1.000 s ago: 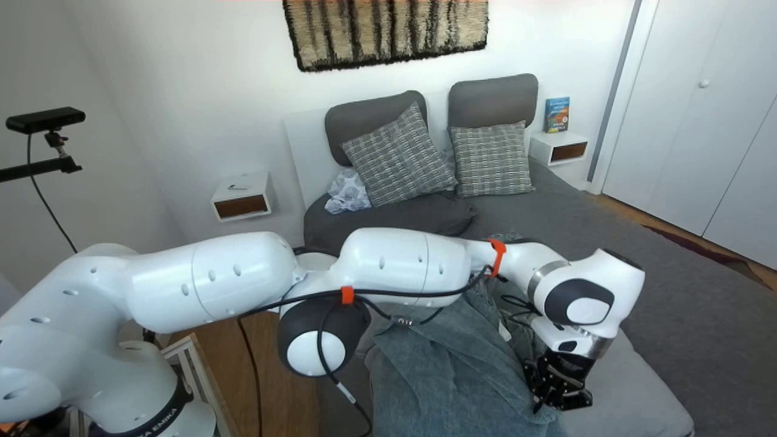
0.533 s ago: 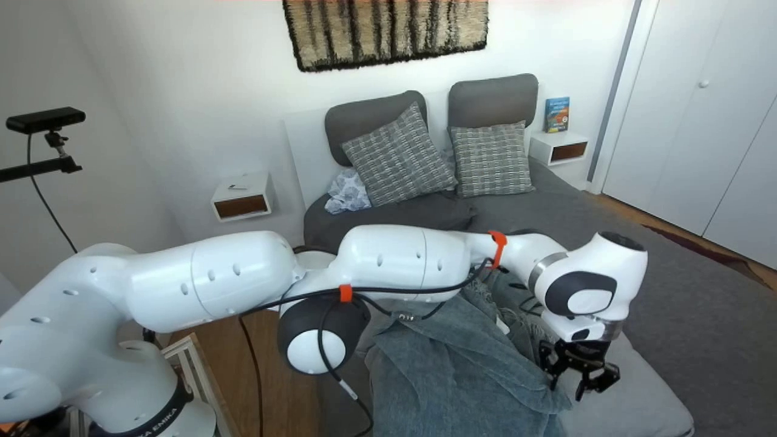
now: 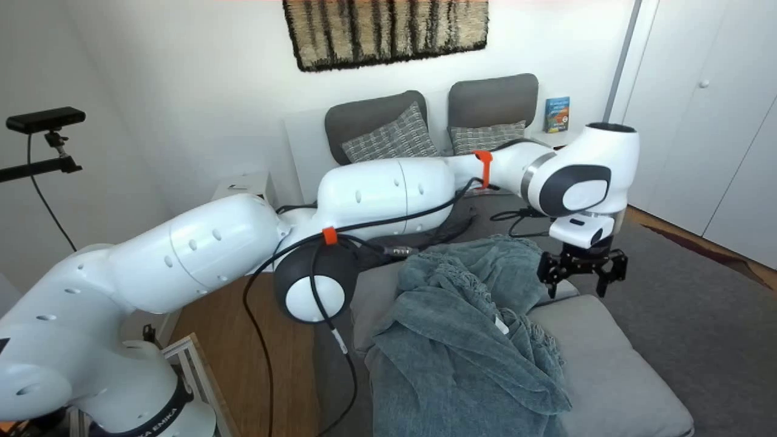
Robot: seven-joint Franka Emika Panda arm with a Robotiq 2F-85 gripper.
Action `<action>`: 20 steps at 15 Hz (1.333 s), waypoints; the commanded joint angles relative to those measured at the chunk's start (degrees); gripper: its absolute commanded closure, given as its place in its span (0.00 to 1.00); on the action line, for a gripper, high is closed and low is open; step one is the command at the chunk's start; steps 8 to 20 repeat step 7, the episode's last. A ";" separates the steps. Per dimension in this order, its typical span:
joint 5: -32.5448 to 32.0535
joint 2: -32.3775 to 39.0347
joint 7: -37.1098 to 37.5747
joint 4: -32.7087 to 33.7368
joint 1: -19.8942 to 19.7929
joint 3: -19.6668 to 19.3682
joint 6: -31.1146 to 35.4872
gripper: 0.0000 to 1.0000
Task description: Unfold the fleece then turn it over
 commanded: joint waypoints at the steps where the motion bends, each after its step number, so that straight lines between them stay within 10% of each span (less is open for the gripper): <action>1: 1.50 -5.34 -9.34 -1.77 1.41 1.35 -7.87 0.00; 20: 0.75 -4.88 -7.84 -1.81 2.32 -0.40 -6.86 0.00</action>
